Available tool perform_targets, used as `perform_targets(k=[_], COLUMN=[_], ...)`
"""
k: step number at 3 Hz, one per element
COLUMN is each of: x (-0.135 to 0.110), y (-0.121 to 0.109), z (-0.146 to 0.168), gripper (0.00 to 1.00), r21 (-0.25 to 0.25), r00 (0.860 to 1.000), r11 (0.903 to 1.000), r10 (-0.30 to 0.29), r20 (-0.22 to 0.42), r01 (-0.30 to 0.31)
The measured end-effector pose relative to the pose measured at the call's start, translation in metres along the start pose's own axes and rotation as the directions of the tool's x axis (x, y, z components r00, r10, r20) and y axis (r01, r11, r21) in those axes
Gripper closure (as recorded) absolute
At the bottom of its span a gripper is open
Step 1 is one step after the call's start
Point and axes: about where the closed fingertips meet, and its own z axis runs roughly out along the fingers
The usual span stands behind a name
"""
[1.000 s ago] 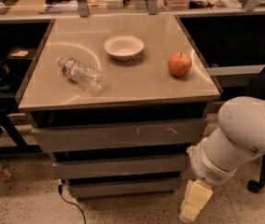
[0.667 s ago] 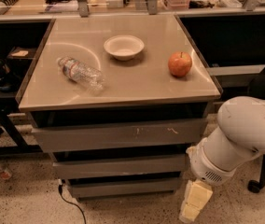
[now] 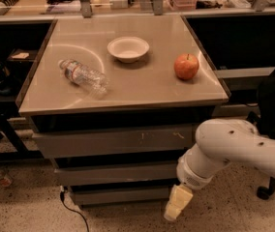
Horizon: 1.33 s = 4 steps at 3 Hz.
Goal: Open middle drawer
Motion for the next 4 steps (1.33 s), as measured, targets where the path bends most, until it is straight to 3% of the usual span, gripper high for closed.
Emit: perform_targets(k=[1,2,4], x=[-0.004,-0.004,-0.009], y=[-0.025,-0.025,-0.064], z=[0.033,0.033,0.091], gripper=[0.00,0.00,0.00], r21=[0.025,0.024,0.055], r00=[0.998,0.998,0.996], r11=[0.9980,0.9981,0.9980], r10=[0.058,0.056,0.025], r20=[0.020,0.019,0.083], r01=[-0.058,-0.056,-0.030])
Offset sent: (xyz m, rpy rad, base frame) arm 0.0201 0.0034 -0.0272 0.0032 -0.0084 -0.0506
